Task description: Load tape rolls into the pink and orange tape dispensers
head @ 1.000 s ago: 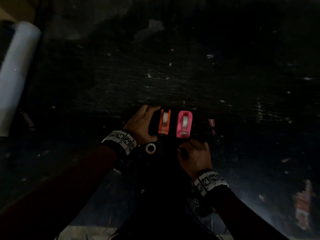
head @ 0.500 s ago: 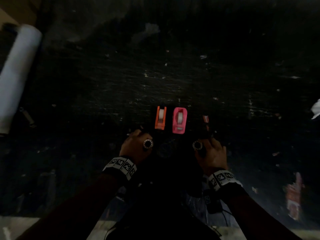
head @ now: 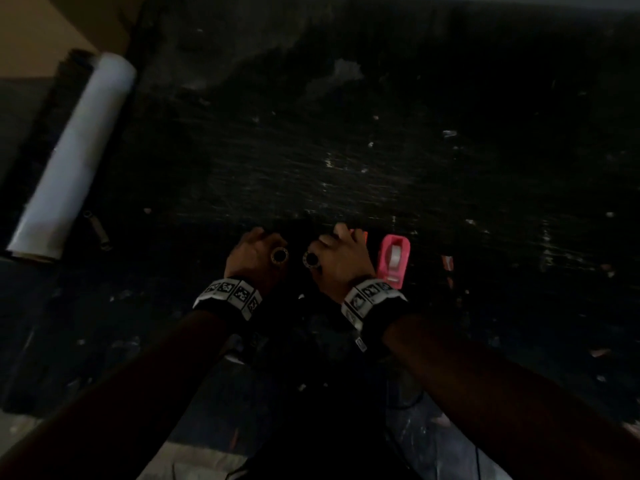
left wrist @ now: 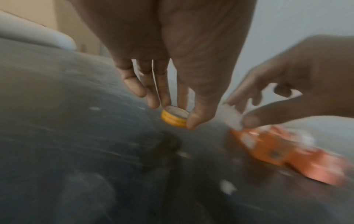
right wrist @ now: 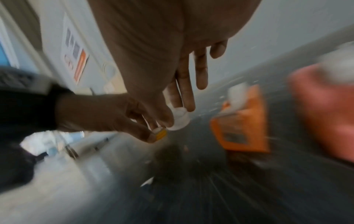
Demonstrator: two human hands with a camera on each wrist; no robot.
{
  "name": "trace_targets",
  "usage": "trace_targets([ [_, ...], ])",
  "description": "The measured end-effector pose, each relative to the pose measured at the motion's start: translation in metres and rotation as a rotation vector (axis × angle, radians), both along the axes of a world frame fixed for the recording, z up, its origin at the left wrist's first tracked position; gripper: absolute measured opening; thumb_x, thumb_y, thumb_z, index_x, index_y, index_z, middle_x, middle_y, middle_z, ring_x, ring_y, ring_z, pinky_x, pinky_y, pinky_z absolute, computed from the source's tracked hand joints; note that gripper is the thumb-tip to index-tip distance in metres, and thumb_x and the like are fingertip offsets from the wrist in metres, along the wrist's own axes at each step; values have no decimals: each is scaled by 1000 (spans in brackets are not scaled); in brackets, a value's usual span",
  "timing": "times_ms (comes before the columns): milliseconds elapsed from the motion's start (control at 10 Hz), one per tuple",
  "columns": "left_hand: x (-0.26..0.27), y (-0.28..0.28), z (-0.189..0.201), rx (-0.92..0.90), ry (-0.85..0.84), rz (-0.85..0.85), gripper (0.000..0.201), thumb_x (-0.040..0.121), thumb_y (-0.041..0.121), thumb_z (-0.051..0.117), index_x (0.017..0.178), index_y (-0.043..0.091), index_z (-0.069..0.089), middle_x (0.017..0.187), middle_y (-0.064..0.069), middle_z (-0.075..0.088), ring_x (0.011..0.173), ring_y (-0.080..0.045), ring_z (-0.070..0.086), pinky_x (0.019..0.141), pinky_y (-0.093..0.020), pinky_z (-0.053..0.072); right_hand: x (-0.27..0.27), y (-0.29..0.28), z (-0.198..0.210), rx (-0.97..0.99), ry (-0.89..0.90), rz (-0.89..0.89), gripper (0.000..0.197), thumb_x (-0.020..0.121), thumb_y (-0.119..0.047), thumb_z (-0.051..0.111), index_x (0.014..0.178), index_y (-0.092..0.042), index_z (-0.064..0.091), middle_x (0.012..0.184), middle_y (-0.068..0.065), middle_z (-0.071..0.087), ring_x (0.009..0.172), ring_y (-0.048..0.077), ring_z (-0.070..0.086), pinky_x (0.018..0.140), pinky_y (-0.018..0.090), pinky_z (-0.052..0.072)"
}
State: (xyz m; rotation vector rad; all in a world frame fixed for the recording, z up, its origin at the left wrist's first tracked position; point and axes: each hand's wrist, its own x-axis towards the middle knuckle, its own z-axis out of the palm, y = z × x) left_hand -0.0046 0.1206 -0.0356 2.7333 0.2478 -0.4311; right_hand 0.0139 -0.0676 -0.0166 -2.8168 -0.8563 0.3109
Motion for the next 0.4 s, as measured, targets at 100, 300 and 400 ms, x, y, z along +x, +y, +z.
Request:
trace_targets([
  [100, 11, 9, -5, 7, 59, -1, 47, 82, 42, 71, 127, 28, 63, 132, -7, 56, 123, -31, 55, 96, -44, 50, 17, 18, -8, -108, 68, 61, 30, 89, -30, 58, 113, -14, 67, 117, 3, 66, 129, 38, 38, 100, 53, 29],
  [300, 9, 12, -7, -28, 73, -37, 53, 78, 41, 75, 128, 31, 62, 136, -6, 54, 127, -31, 53, 98, -48, 51, 16, 17, -11, -132, 73, 33, 42, 87, -40, 57, 123, -18, 62, 122, 3, 65, 128, 35, 38, 100, 53, 28],
  [400, -1, 18, -6, -55, 21, -7, 57, 74, 40, 80, 127, 33, 60, 135, -5, 53, 127, -29, 51, 100, -45, 49, 7, -1, -4, -83, 40, -57, 49, 83, -45, 60, 126, -21, 58, 126, 3, 61, 128, 36, 38, 99, 51, 30],
])
